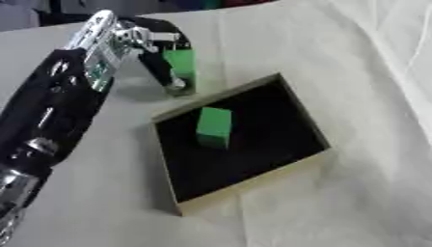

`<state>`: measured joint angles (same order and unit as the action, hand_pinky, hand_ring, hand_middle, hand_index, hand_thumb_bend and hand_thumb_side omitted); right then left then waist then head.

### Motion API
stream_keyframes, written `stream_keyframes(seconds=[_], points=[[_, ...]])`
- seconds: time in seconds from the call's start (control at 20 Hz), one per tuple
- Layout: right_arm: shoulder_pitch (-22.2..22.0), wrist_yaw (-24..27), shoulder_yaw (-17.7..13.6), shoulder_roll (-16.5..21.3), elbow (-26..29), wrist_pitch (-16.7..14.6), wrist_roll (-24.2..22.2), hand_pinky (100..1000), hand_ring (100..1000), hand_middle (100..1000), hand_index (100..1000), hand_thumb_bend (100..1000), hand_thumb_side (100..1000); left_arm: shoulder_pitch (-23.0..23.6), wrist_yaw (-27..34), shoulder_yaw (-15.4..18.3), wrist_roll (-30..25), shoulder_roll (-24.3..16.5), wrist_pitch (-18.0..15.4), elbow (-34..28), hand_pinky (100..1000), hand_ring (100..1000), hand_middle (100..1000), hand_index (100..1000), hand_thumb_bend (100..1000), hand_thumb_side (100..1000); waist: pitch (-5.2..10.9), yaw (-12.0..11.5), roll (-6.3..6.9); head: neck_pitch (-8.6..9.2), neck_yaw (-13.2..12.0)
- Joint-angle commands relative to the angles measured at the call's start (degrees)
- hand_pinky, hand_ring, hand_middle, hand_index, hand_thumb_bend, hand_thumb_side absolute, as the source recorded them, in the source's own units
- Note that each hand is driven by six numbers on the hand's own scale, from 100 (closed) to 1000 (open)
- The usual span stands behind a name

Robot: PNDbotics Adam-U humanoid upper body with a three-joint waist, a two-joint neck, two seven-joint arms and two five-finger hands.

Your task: Pick up objects on the table and place them in the box.

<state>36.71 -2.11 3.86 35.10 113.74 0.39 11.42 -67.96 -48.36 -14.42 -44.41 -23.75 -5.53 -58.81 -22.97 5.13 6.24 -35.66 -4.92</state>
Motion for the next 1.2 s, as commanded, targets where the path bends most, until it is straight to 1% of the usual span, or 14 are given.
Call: stream_keyframes(seconds=[0.05,0.15,0.2,0.4,0.5,0.55,0.8,0.85,0.9,0.95,1.2], points=[[0.30,0.34,-0.75,0.86,0.85,0.25,0.06,886,765,612,935,100,877,-1.19,0.77,0.51,-0.04,-1.61,0.83,-1.37,708,593,546,745,179,348,1.77,-0.08,-0.34,0.08,-0.12],[0.21,0.37,-0.80,0.84,0.85,0.25,0.08,886,766,612,935,100,875,-1.33,0.79,0.46,-0.31,-1.85,1.12,-1.94,704,589,543,743,109,326,1.94,-0.17,-0.33,-0.03,-0.11],[0.17,0.37,-0.83,0.84,0.85,0.25,0.11,886,766,612,935,100,875,-1.44,0.95,0.47,-0.41,-1.95,1.18,-2.34,702,588,543,743,100,321,2.04,-0.23,-0.34,-0.11,-0.08],[0.01,0.32,-0.95,1.04,0.85,0.15,0.23,885,767,613,935,100,870,-1.85,2.03,0.24,-0.72,-2.58,1.29,-5.12,679,572,530,731,100,264,2.47,-0.74,-0.38,-0.88,0.18],[-0.15,0.25,-1.04,1.24,0.85,0.12,0.35,885,767,613,936,100,868,-1.87,2.81,-0.29,-0.54,-3.03,1.52,-7.50,663,557,518,719,100,253,2.71,-1.23,-0.43,-1.39,0.37],[-0.24,0.20,-1.08,1.34,0.85,0.10,0.40,884,767,613,936,100,867,-1.81,3.46,-0.62,-0.22,-3.31,1.79,-8.99,651,547,509,710,100,221,2.83,-1.51,-0.47,-1.62,0.44],[-0.56,-0.05,-1.16,1.67,0.85,0.03,0.46,884,768,614,936,100,862,-0.62,5.56,-3.47,2.35,-5.26,4.46,-19.82,640,534,505,708,100,226,3.42,-2.82,-0.76,-2.58,0.55],[-0.61,-0.09,-1.20,1.69,0.85,0.02,0.51,884,769,614,936,100,861,-0.23,6.49,-4.11,2.73,-5.58,5.10,-22.43,641,535,506,709,100,253,3.53,-3.07,-0.84,-2.75,0.70],[-0.65,-0.11,-1.24,1.71,0.85,0.02,0.56,884,769,614,936,100,861,0.14,7.36,-4.75,2.96,-5.87,5.82,-24.99,643,536,507,711,100,234,3.62,-3.30,-0.92,-2.91,0.87],[-0.66,-0.12,-1.25,1.72,0.85,0.03,0.59,884,769,615,936,100,861,0.48,8.26,-5.32,2.96,-6.02,6.56,-27.30,643,534,507,713,100,242,3.70,-3.49,-0.99,-3.05,1.03],[-0.74,-0.19,-1.36,1.59,0.85,0.01,0.70,883,770,616,936,100,856,2.01,12.83,-7.84,2.73,-5.18,9.78,-37.04,645,532,509,718,100,248,4.18,-4.40,-1.37,-3.63,1.48]])
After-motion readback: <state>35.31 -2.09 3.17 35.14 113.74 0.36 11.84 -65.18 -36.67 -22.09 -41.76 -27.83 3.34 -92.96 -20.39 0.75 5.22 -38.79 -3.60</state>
